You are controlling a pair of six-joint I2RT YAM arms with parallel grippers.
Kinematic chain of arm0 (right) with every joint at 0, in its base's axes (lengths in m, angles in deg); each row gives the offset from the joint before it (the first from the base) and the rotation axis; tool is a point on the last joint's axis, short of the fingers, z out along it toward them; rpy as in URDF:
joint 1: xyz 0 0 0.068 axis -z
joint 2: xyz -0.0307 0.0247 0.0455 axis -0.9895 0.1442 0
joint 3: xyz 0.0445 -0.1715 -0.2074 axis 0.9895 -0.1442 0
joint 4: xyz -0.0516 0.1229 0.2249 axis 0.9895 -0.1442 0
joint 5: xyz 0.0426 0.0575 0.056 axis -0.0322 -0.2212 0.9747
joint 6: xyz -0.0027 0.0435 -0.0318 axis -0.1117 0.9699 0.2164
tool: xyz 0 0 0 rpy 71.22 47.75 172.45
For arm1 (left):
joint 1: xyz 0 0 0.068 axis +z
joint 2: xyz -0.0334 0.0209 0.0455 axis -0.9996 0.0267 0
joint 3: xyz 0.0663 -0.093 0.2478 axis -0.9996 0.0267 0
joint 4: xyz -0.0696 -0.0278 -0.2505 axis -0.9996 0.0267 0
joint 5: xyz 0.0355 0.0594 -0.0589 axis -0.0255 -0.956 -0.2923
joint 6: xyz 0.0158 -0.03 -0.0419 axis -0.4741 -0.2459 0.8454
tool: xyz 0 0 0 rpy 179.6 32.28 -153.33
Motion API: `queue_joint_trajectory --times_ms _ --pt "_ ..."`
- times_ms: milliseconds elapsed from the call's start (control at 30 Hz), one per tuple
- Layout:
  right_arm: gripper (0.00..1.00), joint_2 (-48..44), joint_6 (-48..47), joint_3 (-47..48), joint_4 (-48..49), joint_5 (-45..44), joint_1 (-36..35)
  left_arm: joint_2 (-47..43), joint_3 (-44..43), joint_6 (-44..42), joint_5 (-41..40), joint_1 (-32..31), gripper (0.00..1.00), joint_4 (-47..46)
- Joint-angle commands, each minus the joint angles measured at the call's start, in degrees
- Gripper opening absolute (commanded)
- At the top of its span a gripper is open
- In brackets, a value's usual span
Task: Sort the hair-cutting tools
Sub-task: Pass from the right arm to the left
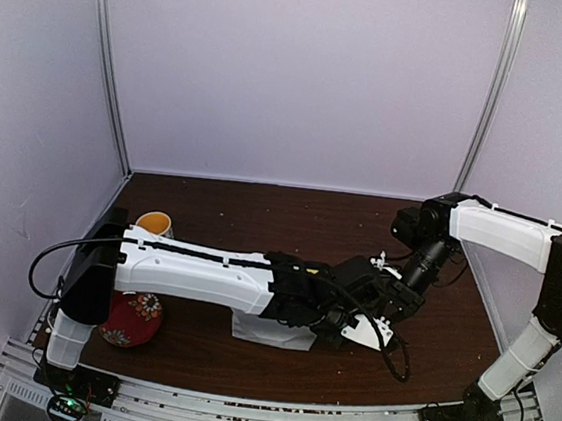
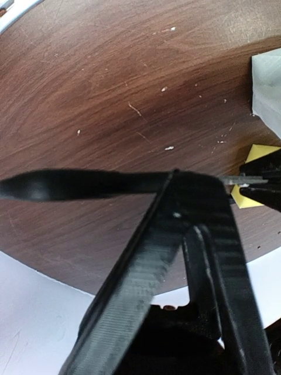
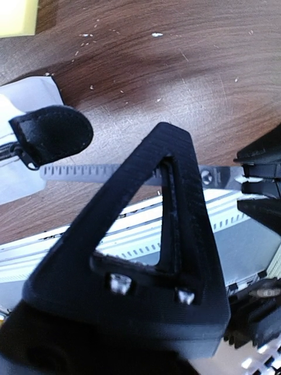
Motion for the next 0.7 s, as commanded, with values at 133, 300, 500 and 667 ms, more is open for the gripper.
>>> queue_joint_trajectory --times_ms 133,300,500,667 --pt "0.36 -7.3 -3.1 9.6 -6.4 1.7 3.0 -5.7 -3.6 9.7 10.2 0.9 0.0 5.0" --pt "0.38 -13.6 2.4 11.3 0.5 -0.5 6.1 -11.3 -2.1 18.6 17.1 2.9 0.0 7.8" --pt "0.47 -24.2 2.1 6.5 10.9 2.3 6.9 -20.8 8.1 30.5 28.2 7.6 0.0 4.0" --pt "0.54 -28.5 0.0 3.8 13.5 8.7 6.1 -26.2 18.0 37.5 34.2 11.0 0.0 -3.5"
